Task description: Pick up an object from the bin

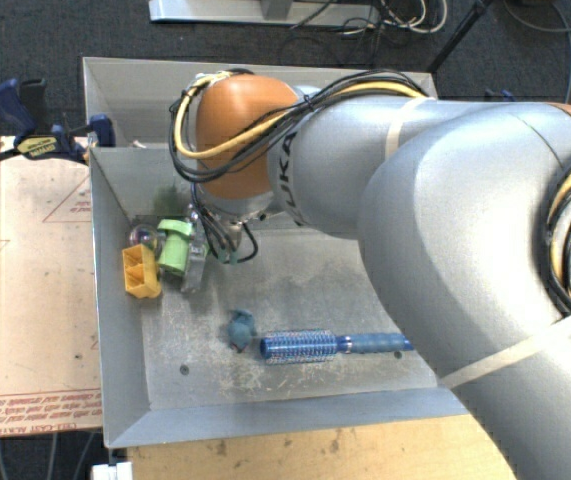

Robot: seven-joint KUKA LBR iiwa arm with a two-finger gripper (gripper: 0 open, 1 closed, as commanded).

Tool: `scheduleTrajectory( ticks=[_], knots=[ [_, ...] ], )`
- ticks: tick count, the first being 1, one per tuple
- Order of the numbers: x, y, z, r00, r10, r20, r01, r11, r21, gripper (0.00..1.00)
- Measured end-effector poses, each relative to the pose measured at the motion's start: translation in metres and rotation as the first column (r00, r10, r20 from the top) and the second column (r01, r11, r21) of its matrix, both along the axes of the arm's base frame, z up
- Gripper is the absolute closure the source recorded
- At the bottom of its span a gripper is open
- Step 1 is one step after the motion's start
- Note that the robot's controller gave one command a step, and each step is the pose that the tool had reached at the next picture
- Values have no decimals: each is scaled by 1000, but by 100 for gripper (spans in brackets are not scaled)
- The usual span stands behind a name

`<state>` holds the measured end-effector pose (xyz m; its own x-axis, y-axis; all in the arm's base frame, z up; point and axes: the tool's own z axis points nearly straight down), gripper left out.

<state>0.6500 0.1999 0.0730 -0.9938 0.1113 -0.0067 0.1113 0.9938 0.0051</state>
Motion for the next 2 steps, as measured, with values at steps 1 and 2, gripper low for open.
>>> scheduleTrajectory(
  ticks=[1, 2],
  knots=[
    [-10, 4, 115, 995, 100, 3, -100, 995, -2, 100],
    [-6, 6, 252, 995, 100, 5, -100, 995, -1, 100]
  ],
)
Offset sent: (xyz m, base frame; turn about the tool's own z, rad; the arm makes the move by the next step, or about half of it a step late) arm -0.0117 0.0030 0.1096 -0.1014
